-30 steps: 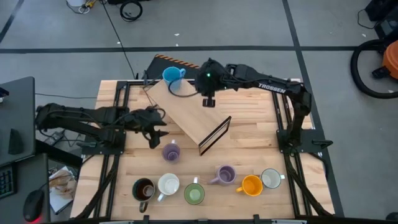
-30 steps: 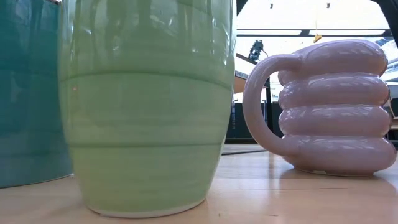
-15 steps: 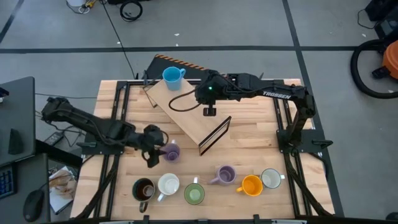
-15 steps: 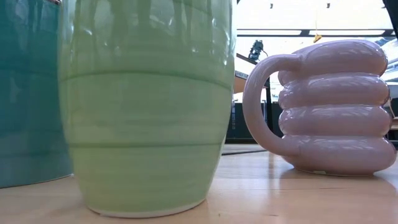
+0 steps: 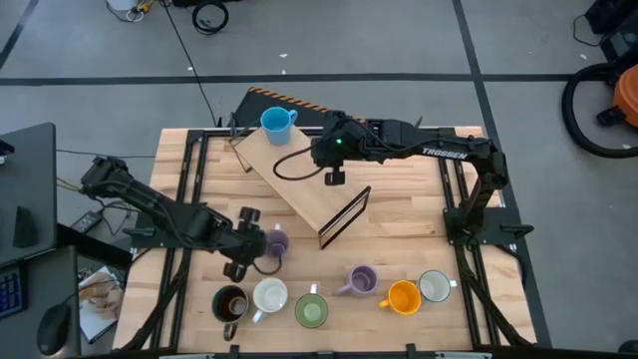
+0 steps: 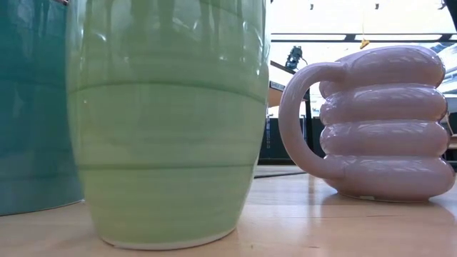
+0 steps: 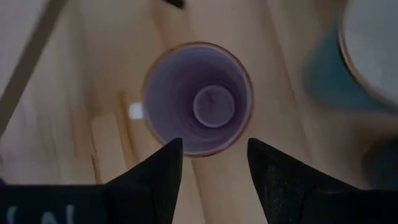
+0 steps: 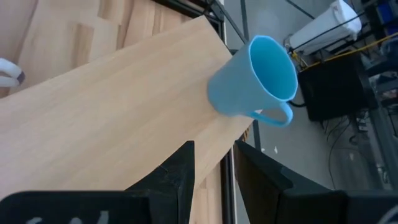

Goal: Place coffee mugs
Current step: Put the top purple mug on the shelf

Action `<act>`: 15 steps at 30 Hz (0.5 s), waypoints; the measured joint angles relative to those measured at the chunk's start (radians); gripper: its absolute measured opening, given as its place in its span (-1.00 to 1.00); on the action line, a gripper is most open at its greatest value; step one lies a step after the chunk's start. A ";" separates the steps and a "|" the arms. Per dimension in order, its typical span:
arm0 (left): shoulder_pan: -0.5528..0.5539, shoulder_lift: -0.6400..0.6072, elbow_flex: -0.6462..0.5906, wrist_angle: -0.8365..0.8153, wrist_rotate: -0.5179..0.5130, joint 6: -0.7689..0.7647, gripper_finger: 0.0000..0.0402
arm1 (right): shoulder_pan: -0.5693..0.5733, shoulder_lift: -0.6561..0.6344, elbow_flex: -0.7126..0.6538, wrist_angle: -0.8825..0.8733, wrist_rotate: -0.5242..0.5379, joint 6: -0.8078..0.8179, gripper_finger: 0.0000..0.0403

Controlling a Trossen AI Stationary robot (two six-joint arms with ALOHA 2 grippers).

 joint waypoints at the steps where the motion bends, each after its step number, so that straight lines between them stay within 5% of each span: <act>1: 0.000 0.008 0.000 -0.001 0.005 0.050 -0.07 | 0.000 0.000 0.000 -0.001 -0.001 -0.001 -0.41; 15: 0.003 0.135 -0.001 0.008 -0.006 0.591 -0.07 | -0.013 0.000 0.000 -0.006 -0.069 0.002 -0.41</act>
